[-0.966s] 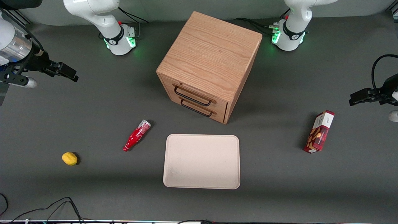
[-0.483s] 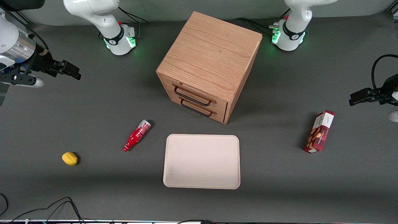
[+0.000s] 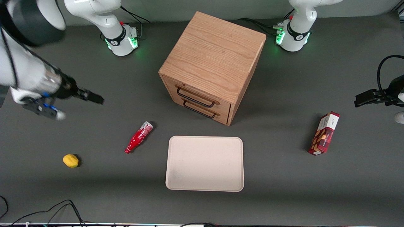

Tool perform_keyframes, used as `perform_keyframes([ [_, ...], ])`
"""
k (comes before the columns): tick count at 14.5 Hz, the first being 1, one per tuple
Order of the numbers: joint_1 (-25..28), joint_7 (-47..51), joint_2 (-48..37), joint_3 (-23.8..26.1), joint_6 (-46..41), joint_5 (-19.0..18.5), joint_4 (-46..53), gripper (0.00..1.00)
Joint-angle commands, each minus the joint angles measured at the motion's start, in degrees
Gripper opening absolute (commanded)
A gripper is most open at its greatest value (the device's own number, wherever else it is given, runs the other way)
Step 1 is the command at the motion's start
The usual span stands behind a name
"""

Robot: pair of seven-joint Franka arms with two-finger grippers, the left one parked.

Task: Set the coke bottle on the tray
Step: 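Move the right gripper down over the red Coca-Cola bottle, then close the right gripper around the bottle's body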

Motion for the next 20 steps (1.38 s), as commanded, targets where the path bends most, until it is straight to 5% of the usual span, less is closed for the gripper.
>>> perform_keyframes([
  [1, 0.44, 12.71, 7.24, 2.73, 5.65, 0.60, -1.71, 1.00],
  [8, 0.71, 18.99, 18.06, 3.09, 33.34, -3.89, -14.74, 1.00],
  [16, 1.14, 20.40, 24.22, 3.09, 46.79, -4.33, -17.20, 1.00],
  [17, 1.14, 19.88, 24.57, 3.09, 47.25, -4.51, -17.38, 0.75],
  [18, 1.14, 19.70, 24.58, 3.18, 47.16, -5.64, -17.30, 0.01],
  [20, 1.93, 19.70, 24.58, 3.44, 46.90, -6.79, -17.12, 0.00],
])
